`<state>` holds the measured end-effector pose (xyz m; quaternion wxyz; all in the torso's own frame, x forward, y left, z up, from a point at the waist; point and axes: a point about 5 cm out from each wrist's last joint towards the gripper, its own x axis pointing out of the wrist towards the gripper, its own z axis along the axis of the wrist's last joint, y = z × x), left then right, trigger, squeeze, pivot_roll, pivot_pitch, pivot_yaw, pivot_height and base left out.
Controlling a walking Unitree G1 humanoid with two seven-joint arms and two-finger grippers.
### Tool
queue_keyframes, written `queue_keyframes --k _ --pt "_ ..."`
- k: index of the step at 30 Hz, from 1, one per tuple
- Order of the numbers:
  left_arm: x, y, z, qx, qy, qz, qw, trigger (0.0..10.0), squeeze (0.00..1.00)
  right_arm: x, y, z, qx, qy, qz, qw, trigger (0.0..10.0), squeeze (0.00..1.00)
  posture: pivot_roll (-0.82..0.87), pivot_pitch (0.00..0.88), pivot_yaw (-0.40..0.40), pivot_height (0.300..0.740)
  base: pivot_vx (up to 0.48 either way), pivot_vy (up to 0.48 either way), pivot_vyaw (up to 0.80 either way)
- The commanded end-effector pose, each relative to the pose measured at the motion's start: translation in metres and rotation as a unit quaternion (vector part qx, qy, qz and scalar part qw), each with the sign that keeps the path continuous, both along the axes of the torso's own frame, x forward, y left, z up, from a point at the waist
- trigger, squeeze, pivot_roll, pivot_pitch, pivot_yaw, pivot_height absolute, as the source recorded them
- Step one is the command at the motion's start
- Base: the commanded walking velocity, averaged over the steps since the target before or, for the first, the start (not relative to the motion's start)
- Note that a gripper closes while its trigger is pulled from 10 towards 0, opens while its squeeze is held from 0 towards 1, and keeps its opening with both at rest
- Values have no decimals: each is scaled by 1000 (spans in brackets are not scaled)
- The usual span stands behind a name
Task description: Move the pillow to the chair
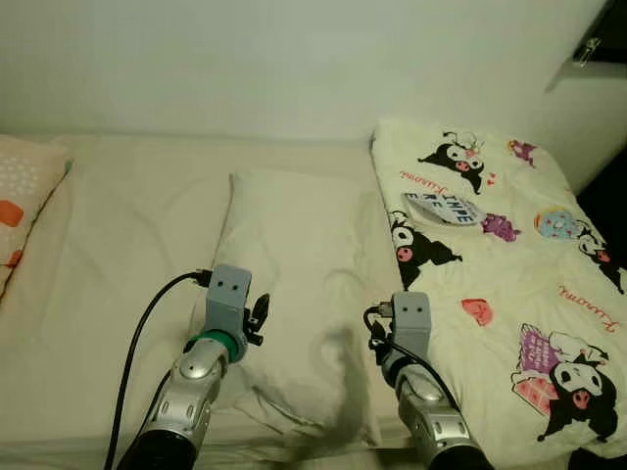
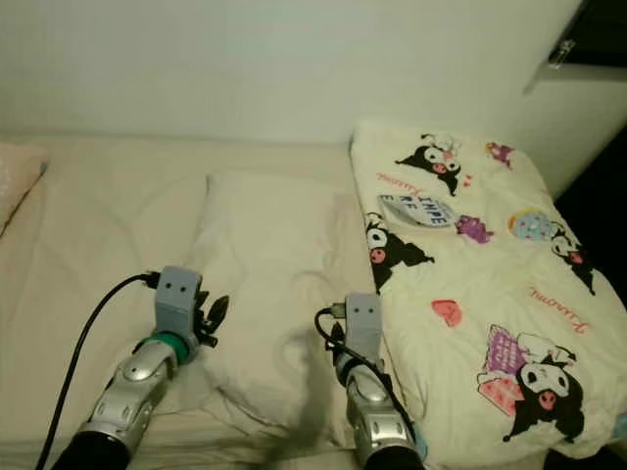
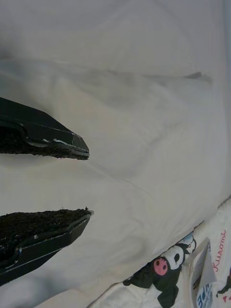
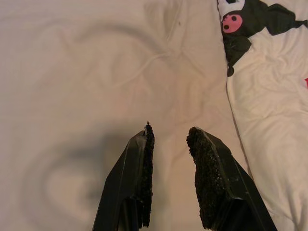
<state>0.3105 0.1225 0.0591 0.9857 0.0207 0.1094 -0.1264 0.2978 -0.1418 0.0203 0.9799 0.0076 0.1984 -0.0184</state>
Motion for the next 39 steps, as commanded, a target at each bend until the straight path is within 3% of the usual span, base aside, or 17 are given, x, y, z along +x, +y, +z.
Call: queue_keyframes --k 1,15,39 --pt "-5 0 -7 -3 16 4 1000 10000 0 -3 -3 -3 0 9 -3 1000 10000 0 -43 30 -10 740 0 0 0" --pt "-2 13 -4 2 6 32 999 10000 0 2 2 1 3 -3 7 1000 10000 0 -29 18 -20 740 0 0 0" --pt "-1 16 -3 2 3 34 999 10000 0 1 3 0 6 -1 11 1000 10000 0 -20 0 -21 740 -57 0 0"
